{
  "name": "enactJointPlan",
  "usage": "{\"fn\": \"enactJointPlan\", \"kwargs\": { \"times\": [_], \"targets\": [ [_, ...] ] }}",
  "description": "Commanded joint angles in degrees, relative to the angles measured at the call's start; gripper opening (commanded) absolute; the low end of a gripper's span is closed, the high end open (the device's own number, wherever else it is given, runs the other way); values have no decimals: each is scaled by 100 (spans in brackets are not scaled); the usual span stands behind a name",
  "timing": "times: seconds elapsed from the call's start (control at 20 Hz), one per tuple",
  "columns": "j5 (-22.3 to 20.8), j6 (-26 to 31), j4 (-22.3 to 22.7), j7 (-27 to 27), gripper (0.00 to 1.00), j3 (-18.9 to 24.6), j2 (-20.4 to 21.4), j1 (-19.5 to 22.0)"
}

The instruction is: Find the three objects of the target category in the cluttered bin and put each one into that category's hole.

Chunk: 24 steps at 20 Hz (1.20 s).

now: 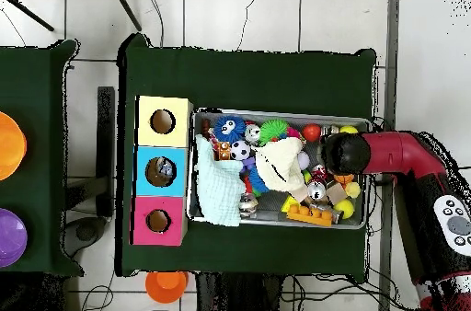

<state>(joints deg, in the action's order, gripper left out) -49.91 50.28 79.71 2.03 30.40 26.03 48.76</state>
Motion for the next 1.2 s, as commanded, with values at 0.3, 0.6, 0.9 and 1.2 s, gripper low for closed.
{"fn": "enactJointPlan", "kwargs": {
  "times": [0.3, 0.6, 0.9, 1.2],
  "targets": [
    [-459, -356, -193, -283, 100, -54, -322, -161],
    [-557, -241, -352, -240, 100, -203, -472, -195],
    [-668, -190, -661, -270, 100, -353, -637, -256],
    [-898, -169, -827, -162, 100, -639, -627, -450]
  ]
}}
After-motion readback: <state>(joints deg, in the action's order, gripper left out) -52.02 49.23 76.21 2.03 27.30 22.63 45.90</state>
